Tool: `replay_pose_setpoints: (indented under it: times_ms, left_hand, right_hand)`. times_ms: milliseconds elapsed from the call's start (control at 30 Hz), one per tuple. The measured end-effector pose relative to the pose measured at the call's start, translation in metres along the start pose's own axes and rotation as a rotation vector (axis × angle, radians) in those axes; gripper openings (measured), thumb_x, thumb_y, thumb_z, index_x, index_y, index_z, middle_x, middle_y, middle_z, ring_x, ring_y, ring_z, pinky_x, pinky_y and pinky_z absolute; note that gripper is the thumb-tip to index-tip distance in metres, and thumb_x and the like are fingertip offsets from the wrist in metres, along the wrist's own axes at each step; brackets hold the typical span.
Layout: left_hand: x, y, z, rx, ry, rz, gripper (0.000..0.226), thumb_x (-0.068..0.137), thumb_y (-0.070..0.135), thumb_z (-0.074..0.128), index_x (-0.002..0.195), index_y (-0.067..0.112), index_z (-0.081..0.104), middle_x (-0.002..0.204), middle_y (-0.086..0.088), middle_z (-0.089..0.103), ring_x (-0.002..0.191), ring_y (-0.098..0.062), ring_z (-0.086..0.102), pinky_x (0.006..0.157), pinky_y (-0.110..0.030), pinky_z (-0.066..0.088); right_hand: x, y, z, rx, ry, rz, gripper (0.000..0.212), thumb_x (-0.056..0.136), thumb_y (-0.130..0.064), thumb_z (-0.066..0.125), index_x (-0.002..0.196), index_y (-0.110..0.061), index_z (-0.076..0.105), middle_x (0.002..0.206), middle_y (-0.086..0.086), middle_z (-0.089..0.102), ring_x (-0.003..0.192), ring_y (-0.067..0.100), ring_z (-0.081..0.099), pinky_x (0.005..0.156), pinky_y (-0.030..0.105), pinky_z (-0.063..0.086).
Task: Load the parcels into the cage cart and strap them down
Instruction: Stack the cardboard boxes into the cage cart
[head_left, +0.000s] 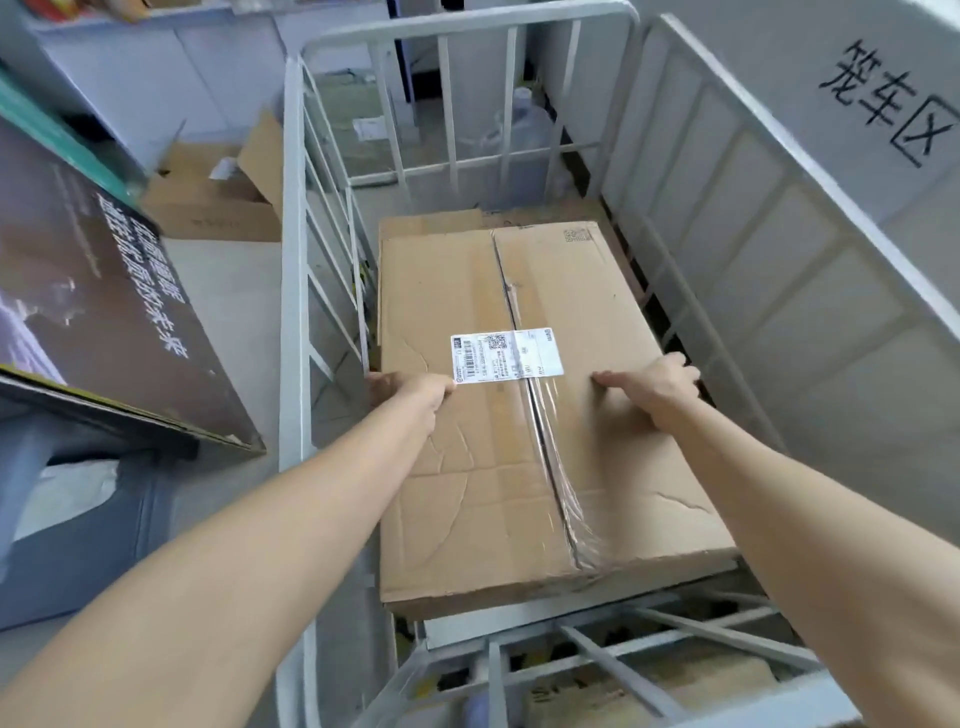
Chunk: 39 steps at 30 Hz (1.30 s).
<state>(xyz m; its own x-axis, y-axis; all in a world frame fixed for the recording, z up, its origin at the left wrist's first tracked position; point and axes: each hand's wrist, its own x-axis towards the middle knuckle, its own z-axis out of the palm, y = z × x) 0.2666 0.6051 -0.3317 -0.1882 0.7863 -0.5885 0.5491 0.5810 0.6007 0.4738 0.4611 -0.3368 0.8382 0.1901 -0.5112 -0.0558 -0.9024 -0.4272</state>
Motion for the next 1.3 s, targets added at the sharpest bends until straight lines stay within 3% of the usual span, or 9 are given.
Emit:
replay_pose_setpoints:
  times_ms: [133,300,500,667,1000,1300]
  left_hand:
    - [0.026,-0.022,0.018,0.017,0.015,-0.052,0.082,0.061,0.008,0.084,0.123,0.004,0.030,0.136,-0.015,0.039,0.120,-0.028,0.046,0.096,-0.033,0.045]
    - [0.067,-0.057,0.035,0.143,0.076,-0.091,0.089,0.058,0.018,0.086,0.128,0.004,0.033,0.138,-0.014,0.036,0.127,-0.031,0.039,0.105,-0.040,0.038]
    - [0.101,-0.103,0.048,0.195,0.093,-0.171,0.082,0.057,0.021,0.086,0.119,0.006,0.034,0.131,-0.015,0.037,0.120,-0.032,0.040,0.100,-0.042,0.041]
    - [0.119,-0.136,0.058,0.207,0.113,-0.192,0.085,0.062,0.026,0.086,0.124,0.004,0.032,0.137,-0.015,0.036,0.123,-0.033,0.036,0.097,-0.038,0.036]
    - [0.133,-0.166,0.063,0.253,0.110,-0.249,0.101,0.055,0.032,0.089,0.131,0.003,0.029,0.143,-0.016,0.027,0.122,-0.034,0.042,0.103,-0.043,0.040]
    - [0.172,-0.172,0.088,0.255,0.062,-0.251,0.087,0.064,0.027,0.086,0.126,0.003,0.031,0.139,-0.017,0.034,0.124,-0.034,0.037,0.100,-0.041,0.037]
  right_hand:
    - [0.024,0.016,0.042,-0.041,-0.062,0.039,0.110,0.058,-0.059,0.082,0.137,-0.003,0.031,0.140,0.016,0.035,0.127,0.037,0.042,0.106,0.049,0.035]
    - [0.044,0.030,0.090,-0.097,-0.097,0.055,0.107,0.060,-0.059,0.081,0.136,-0.003,0.032,0.140,0.017,0.036,0.128,0.036,0.041,0.107,0.048,0.035]
    - [0.057,0.056,0.144,-0.149,-0.156,0.107,0.108,0.058,-0.059,0.082,0.136,-0.004,0.032,0.139,0.017,0.036,0.126,0.037,0.043,0.106,0.050,0.036]
    - [0.067,0.075,0.179,-0.162,-0.174,0.116,0.106,0.060,-0.055,0.083,0.137,-0.005,0.029,0.140,0.018,0.035,0.128,0.037,0.041,0.105,0.051,0.037]
    - [0.068,0.094,0.186,-0.205,-0.246,0.090,0.100,0.062,-0.056,0.080,0.133,-0.006,0.030,0.138,0.015,0.034,0.128,0.035,0.041,0.105,0.049,0.037]
    - [0.104,0.090,0.214,-0.169,-0.282,0.036,0.089,0.070,-0.047,0.079,0.134,-0.006,0.032,0.138,0.015,0.034,0.127,0.036,0.041,0.107,0.050,0.034]
